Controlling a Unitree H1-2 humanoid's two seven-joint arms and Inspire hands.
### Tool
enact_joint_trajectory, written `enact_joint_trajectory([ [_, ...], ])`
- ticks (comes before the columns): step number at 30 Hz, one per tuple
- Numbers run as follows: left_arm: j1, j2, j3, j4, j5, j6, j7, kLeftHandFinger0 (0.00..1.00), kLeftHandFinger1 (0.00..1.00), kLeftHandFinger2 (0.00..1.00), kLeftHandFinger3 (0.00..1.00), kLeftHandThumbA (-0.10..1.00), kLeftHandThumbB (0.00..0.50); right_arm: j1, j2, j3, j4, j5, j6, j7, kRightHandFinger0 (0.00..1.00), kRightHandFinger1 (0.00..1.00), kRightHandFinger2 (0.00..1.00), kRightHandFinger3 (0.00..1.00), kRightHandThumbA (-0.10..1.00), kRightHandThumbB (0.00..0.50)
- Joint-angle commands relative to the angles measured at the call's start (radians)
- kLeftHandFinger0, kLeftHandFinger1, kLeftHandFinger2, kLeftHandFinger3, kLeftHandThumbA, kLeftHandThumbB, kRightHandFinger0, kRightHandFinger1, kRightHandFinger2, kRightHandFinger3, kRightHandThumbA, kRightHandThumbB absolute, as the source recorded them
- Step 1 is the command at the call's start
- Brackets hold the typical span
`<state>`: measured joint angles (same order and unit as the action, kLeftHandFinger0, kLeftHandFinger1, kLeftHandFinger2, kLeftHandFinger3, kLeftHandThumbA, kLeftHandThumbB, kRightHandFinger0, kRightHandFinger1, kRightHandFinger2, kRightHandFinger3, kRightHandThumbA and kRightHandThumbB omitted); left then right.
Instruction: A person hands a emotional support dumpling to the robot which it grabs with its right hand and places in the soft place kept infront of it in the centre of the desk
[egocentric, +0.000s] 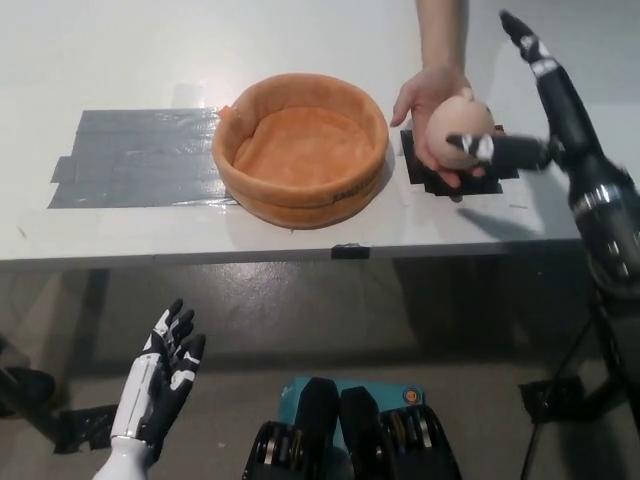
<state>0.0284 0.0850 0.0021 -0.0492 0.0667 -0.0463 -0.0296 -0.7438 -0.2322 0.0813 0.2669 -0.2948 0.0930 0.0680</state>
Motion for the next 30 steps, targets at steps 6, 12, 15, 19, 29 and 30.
enact_joint_trajectory([
  [6, 0.007, 0.002, -0.003, -0.03, 0.022, -0.017, 0.01, 1.0, 1.0, 1.0, 1.0, 0.73, 0.0, -0.333, -0.015, 0.12, 0.445, -0.132, 0.08, -0.038, 1.0, 1.0, 1.0, 1.0, 0.94, 0.351],
  [12, 0.003, -0.002, -0.012, -0.031, 0.035, -0.006, 0.008, 1.0, 1.0, 1.0, 1.0, 0.78, 0.0, -0.401, 0.004, 0.13, 0.611, -0.082, 0.046, -0.014, 1.0, 1.0, 1.0, 1.0, 0.99, 0.365],
  [15, 0.002, -0.004, -0.013, -0.028, 0.038, -0.011, 0.01, 1.0, 1.0, 1.0, 1.0, 0.78, 0.0, -0.416, 0.02, 0.106, 0.653, -0.047, 0.057, 0.0, 1.0, 1.0, 1.0, 1.0, 0.94, 0.373],
  [19, 0.0, -0.006, -0.011, -0.03, 0.036, -0.006, 0.008, 1.0, 1.0, 1.0, 1.0, 0.78, 0.0, -0.413, 0.03, 0.083, 0.69, -0.006, 0.027, 0.038, 1.0, 1.0, 1.0, 1.0, 0.94, 0.378],
  [29, -0.009, -0.008, -0.009, -0.026, 0.033, -0.011, 0.007, 1.0, 1.0, 1.0, 1.0, 0.74, 0.0, -0.385, 0.02, 0.048, 0.64, 0.076, 0.051, 0.142, 1.0, 1.0, 1.0, 1.0, 1.0, 0.311],
  [30, -0.009, -0.008, -0.01, -0.025, 0.037, -0.015, 0.009, 1.0, 1.0, 1.0, 1.0, 0.74, 0.0, -0.386, 0.02, 0.037, 0.644, 0.092, 0.037, 0.15, 1.0, 1.0, 1.0, 1.0, 0.98, 0.303],
])
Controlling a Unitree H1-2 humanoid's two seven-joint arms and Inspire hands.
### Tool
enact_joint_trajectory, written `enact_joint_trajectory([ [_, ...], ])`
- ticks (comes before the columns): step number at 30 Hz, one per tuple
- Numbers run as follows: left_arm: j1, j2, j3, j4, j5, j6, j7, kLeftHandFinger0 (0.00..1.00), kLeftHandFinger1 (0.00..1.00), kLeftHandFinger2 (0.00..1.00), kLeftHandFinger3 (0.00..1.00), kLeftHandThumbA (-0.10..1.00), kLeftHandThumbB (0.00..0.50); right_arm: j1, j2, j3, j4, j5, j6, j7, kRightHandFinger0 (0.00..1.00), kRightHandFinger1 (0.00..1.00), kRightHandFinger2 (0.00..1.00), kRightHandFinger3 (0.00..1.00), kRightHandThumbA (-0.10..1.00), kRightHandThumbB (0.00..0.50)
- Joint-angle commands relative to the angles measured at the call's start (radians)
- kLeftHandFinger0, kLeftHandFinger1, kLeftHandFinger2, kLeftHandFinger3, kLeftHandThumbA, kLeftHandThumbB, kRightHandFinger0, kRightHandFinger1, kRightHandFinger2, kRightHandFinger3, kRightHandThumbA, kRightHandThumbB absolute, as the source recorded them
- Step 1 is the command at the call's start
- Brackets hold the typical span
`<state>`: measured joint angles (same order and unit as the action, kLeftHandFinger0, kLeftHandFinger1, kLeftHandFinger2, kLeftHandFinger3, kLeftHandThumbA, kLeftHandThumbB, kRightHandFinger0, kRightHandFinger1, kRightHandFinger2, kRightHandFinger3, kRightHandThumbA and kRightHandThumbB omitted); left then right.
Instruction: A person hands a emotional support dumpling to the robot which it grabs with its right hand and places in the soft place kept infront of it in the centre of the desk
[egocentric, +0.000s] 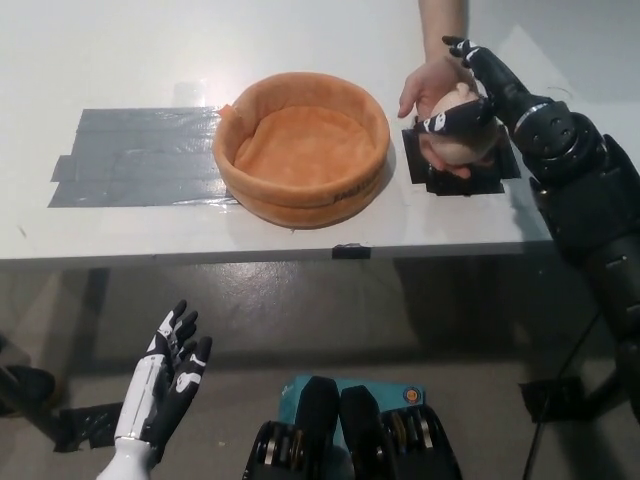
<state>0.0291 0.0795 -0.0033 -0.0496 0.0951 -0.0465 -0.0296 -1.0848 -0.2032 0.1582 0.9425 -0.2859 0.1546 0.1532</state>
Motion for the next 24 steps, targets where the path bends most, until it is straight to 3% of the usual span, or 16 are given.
enact_joint_trajectory([
  [1, -0.011, -0.001, -0.006, -0.024, 0.014, -0.016, 0.009, 1.0, 1.0, 1.0, 1.0, 0.74, 0.0, -0.051, -0.01, -0.048, -0.028, 0.094, -0.023, 0.077, 1.0, 1.0, 1.0, 1.0, 0.99, 0.302],
  [3, -0.011, 0.0, -0.006, -0.027, 0.014, -0.011, 0.008, 1.0, 1.0, 1.0, 1.0, 0.75, 0.0, -0.054, -0.011, -0.056, -0.033, 0.104, -0.025, 0.097, 1.0, 1.0, 1.0, 1.0, 0.99, 0.282],
  [9, -0.016, -0.002, -0.005, -0.026, 0.012, -0.002, 0.007, 1.0, 1.0, 1.0, 1.0, 0.74, 0.0, -0.046, -0.022, -0.04, -0.1, 0.114, 0.018, 0.172, 1.0, 1.0, 1.0, 1.0, 1.0, 0.335],
  [12, -0.009, 0.0, -0.007, -0.039, 0.014, 0.006, 0.004, 1.0, 1.0, 1.0, 1.0, 0.74, 0.0, -0.035, -0.025, -0.024, -0.144, 0.106, 0.067, 0.198, 1.0, 1.0, 1.0, 1.0, 1.0, 0.303],
  [14, -0.01, 0.0, -0.008, -0.039, 0.017, 0.005, 0.004, 1.0, 1.0, 1.0, 1.0, 0.75, 0.0, -0.031, -0.033, -0.006, -0.167, 0.082, 0.101, 0.2, 1.0, 1.0, 1.0, 1.0, 1.0, 0.318],
  [17, -0.017, 0.004, -0.006, -0.037, 0.017, 0.005, 0.003, 1.0, 1.0, 1.0, 1.0, 0.75, 0.0, -0.033, -0.042, 0.015, -0.171, 0.059, 0.143, 0.2, 1.0, 1.0, 1.0, 1.0, 0.97, 0.392],
  [24, -0.017, 0.003, -0.005, -0.032, 0.013, 0.0, 0.001, 1.0, 1.0, 1.0, 1.0, 0.75, 0.0, -0.034, -0.065, 0.116, -0.128, -0.019, 0.192, 0.199, 1.0, 1.0, 1.0, 1.0, 0.92, 0.404],
])
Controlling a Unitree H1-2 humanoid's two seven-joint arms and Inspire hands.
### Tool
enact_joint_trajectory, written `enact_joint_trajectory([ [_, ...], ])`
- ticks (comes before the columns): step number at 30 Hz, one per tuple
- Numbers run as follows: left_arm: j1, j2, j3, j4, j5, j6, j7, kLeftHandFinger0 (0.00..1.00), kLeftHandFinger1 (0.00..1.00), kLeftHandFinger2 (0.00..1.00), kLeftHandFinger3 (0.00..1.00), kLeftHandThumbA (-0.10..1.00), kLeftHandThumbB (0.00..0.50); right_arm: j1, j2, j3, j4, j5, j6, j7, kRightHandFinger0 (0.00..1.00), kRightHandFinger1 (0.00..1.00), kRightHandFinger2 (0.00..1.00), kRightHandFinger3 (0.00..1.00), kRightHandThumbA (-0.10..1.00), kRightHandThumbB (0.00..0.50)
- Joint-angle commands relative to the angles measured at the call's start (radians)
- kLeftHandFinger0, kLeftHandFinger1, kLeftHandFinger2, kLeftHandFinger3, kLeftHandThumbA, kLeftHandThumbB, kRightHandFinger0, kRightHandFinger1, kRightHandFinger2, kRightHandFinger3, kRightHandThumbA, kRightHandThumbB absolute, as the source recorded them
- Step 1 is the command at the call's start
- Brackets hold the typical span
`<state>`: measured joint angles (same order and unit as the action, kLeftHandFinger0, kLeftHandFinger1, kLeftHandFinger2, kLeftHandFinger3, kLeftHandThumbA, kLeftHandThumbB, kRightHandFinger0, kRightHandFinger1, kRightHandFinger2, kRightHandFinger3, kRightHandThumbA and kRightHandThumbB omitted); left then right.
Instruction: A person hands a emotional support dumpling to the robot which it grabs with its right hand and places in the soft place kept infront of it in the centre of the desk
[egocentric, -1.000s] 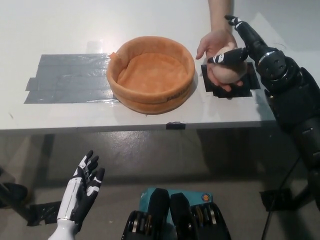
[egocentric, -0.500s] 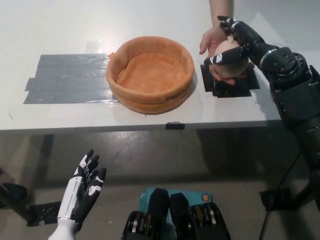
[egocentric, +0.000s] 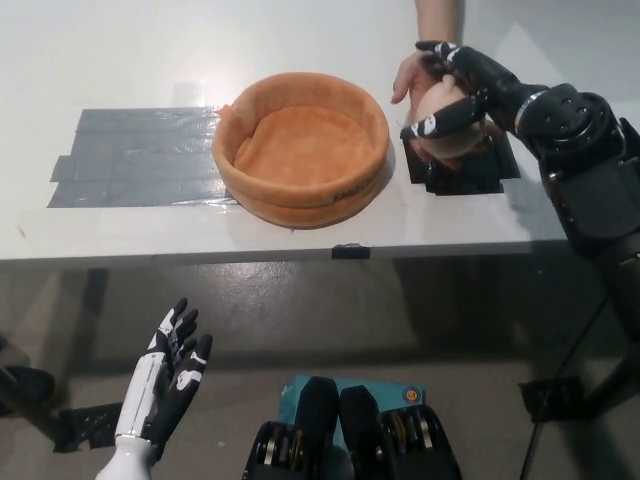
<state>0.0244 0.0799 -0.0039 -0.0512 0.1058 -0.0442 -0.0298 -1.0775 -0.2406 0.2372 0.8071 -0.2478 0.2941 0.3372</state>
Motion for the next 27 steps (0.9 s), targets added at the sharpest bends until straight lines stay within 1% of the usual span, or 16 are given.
enact_joint_trajectory([
  [1, -0.008, 0.002, -0.005, -0.032, 0.001, -0.002, 0.0, 1.0, 1.0, 1.0, 1.0, 0.75, 0.0, -0.04, -0.031, 0.062, 0.026, -0.073, 0.048, 0.013, 1.0, 1.0, 1.0, 1.0, 0.92, 0.407],
  [6, -0.013, 0.004, -0.004, -0.029, 0.001, -0.005, 0.001, 1.0, 1.0, 1.0, 1.0, 0.76, 0.0, -0.061, -0.041, 0.17, 0.114, -0.147, 0.02, 0.003, 1.0, 1.0, 1.0, 1.0, 0.9, 0.416],
  [11, -0.016, 0.004, -0.003, -0.027, 0.006, -0.005, 0.004, 1.0, 1.0, 1.0, 1.0, 0.77, 0.0, -0.103, -0.029, 0.29, 0.237, -0.24, 0.052, 0.008, 1.0, 1.0, 1.0, 1.0, 0.43, 0.485],
  [13, -0.016, 0.002, -0.004, -0.026, 0.006, -0.008, 0.004, 1.0, 1.0, 1.0, 1.0, 0.77, 0.0, -0.114, -0.026, 0.335, 0.263, -0.264, 0.077, 0.025, 1.0, 1.0, 1.0, 1.0, 0.23, 0.463],
  [14, -0.015, 0.003, -0.005, -0.029, 0.005, -0.005, 0.002, 1.0, 1.0, 1.0, 1.0, 0.77, 0.0, -0.112, -0.026, 0.347, 0.265, -0.269, 0.082, 0.009, 1.0, 1.0, 1.0, 1.0, 0.1, 0.437],
  [15, -0.015, 0.004, -0.005, -0.029, 0.004, -0.003, 0.0, 1.0, 1.0, 1.0, 1.0, 0.78, 0.0, -0.106, -0.024, 0.346, 0.274, -0.268, 0.079, -0.024, 1.0, 1.0, 1.0, 1.0, -0.03, 0.33],
  [16, -0.015, 0.005, -0.005, -0.029, 0.004, -0.003, -0.001, 1.0, 1.0, 1.0, 1.0, 0.78, 0.0, -0.101, -0.025, 0.349, 0.276, -0.271, 0.074, -0.051, 1.0, 1.0, 1.0, 1.0, -0.1, 0.305],
  [17, -0.018, 0.006, -0.006, -0.029, 0.006, -0.002, -0.001, 1.0, 1.0, 1.0, 1.0, 0.8, 0.0, -0.091, -0.027, 0.348, 0.272, -0.277, 0.06, -0.092, 1.0, 1.0, 0.92, 1.0, -0.1, 0.207],
  [18, -0.019, 0.007, -0.007, -0.03, 0.01, -0.001, 0.0, 1.0, 1.0, 1.0, 1.0, 0.8, 0.0, -0.079, -0.028, 0.336, 0.267, -0.277, 0.035, -0.138, 0.76, 0.74, 0.74, 1.0, -0.1, 0.203],
  [19, -0.02, 0.007, -0.007, -0.029, 0.011, -0.003, 0.0, 1.0, 1.0, 1.0, 1.0, 0.81, 0.0, -0.073, -0.029, 0.33, 0.263, -0.274, 0.02, -0.159, 0.6, 0.65, 0.69, 0.98, -0.1, 0.2],
  [20, -0.021, 0.007, -0.007, -0.031, 0.012, -0.002, 0.001, 1.0, 1.0, 1.0, 1.0, 0.81, 0.0, -0.061, -0.031, 0.311, 0.249, -0.267, -0.003, -0.201, 0.4, 0.51, 0.6, 0.82, -0.1, 0.194],
  [22, -0.02, 0.005, -0.006, -0.035, 0.004, 0.005, -0.003, 1.0, 1.0, 1.0, 1.0, 0.79, 0.0, -0.035, -0.026, 0.248, 0.23, -0.234, -0.053, -0.313, 0.26, 0.46, 0.56, 0.53, -0.1, 0.186],
  [24, -0.021, 0.003, -0.005, -0.03, 0.002, -0.002, 0.0, 1.0, 1.0, 1.0, 1.0, 0.78, 0.0, -0.024, -0.02, 0.204, 0.215, -0.217, -0.098, -0.386, 0.08, 0.34, 0.47, 0.46, -0.1, 0.177],
  [25, -0.021, 0.003, -0.005, -0.029, 0.004, -0.003, 0.001, 1.0, 1.0, 1.0, 1.0, 0.78, 0.0, -0.023, -0.019, 0.193, 0.216, -0.216, -0.113, -0.398, 0.05, 0.37, 0.55, 0.49, -0.1, 0.175],
  [26, -0.02, 0.005, -0.005, -0.028, 0.005, -0.005, 0.0, 1.0, 1.0, 1.0, 1.0, 0.78, 0.0, -0.013, -0.014, 0.166, 0.207, -0.203, -0.142, -0.429, 0.02, 0.44, 0.74, 0.55, -0.1, 0.181],
  [27, -0.02, 0.005, -0.005, -0.027, 0.005, -0.006, 0.0, 1.0, 1.0, 1.0, 1.0, 0.78, 0.0, -0.01, -0.012, 0.143, 0.207, -0.187, -0.168, -0.448, 0.0, 0.43, 0.77, 0.56, -0.1, 0.182],
])
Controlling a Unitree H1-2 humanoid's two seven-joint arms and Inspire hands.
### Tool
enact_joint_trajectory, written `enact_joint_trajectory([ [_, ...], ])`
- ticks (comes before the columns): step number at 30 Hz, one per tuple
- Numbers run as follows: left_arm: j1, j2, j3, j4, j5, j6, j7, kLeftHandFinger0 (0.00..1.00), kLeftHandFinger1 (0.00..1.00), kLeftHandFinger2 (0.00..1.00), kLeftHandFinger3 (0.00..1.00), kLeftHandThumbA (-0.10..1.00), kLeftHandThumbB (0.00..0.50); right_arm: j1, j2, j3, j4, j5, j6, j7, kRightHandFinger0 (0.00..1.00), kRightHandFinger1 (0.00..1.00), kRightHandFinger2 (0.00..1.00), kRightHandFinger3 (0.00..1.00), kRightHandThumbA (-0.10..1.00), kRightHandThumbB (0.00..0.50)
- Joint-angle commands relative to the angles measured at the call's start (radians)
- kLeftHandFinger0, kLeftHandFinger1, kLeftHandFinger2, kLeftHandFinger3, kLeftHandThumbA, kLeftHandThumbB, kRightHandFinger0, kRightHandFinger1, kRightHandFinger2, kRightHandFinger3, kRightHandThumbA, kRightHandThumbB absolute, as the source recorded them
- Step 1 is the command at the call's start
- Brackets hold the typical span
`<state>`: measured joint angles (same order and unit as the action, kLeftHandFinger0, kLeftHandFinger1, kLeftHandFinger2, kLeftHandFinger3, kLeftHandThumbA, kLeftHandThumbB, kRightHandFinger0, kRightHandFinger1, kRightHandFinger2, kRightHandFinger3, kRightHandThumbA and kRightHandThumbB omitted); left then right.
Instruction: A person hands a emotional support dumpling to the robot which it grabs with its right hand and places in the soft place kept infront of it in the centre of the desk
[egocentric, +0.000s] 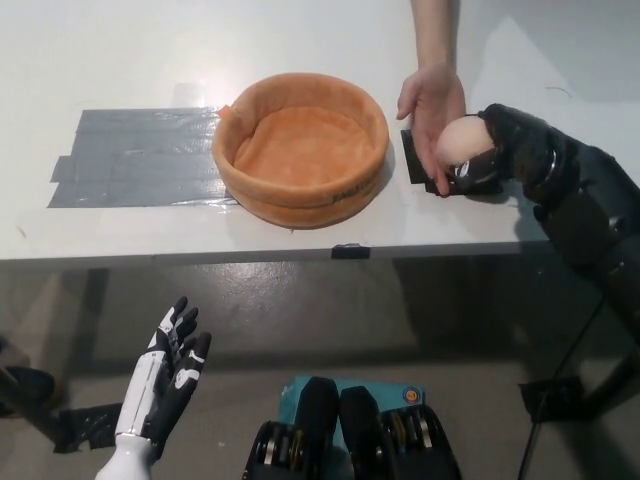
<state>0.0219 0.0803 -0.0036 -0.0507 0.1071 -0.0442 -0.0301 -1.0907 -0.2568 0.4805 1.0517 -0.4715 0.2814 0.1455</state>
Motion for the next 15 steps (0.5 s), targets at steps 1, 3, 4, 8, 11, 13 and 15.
enact_joint_trajectory([
  [1, -0.018, 0.005, -0.005, -0.029, 0.002, -0.003, -0.001, 1.0, 1.0, 1.0, 1.0, 0.78, 0.0, 0.004, 0.009, -0.127, -0.038, 0.051, -0.176, -0.274, 0.0, 0.45, 0.87, 0.67, -0.1, 0.175],
  [3, -0.02, 0.003, -0.004, -0.028, 0.001, -0.001, 0.0, 1.0, 1.0, 1.0, 1.0, 0.78, 0.0, 0.01, 0.01, -0.166, -0.068, 0.071, -0.211, -0.283, 0.0, 0.42, 0.81, 0.76, -0.1, 0.15],
  [4, -0.023, 0.002, -0.005, -0.026, 0.007, 0.001, 0.003, 1.0, 1.0, 1.0, 1.0, 0.78, 0.0, 0.009, 0.01, -0.185, -0.086, 0.076, -0.222, -0.286, 0.0, 0.46, 0.82, 0.82, -0.1, 0.139],
  [8, -0.023, 0.006, -0.008, -0.029, 0.012, 0.003, 0.0, 1.0, 1.0, 1.0, 1.0, 0.79, 0.0, 0.026, 0.026, -0.292, -0.231, 0.11, -0.183, -0.29, 0.02, 0.52, 0.87, 0.97, -0.1, 0.156],
  [11, -0.023, 0.008, -0.008, -0.025, 0.014, 0.001, 0.001, 1.0, 1.0, 1.0, 1.0, 0.79, 0.0, 0.041, 0.037, -0.352, -0.441, 0.111, -0.129, -0.272, 0.04, 0.53, 0.88, 0.98, -0.1, 0.182],
  [13, -0.024, 0.009, -0.007, -0.025, 0.01, 0.002, -0.001, 1.0, 1.0, 1.0, 1.0, 0.8, 0.0, 0.039, 0.042, -0.37, -0.509, 0.114, -0.099, -0.252, 0.01, 0.5, 0.89, 0.96, -0.1, 0.203],
  [15, -0.027, 0.008, -0.007, -0.023, 0.012, 0.001, 0.0, 1.0, 1.0, 1.0, 1.0, 0.8, 0.0, 0.032, 0.041, -0.385, -0.576, 0.124, -0.135, -0.235, 0.0, 0.47, 0.82, 0.87, -0.1, 0.214],
])
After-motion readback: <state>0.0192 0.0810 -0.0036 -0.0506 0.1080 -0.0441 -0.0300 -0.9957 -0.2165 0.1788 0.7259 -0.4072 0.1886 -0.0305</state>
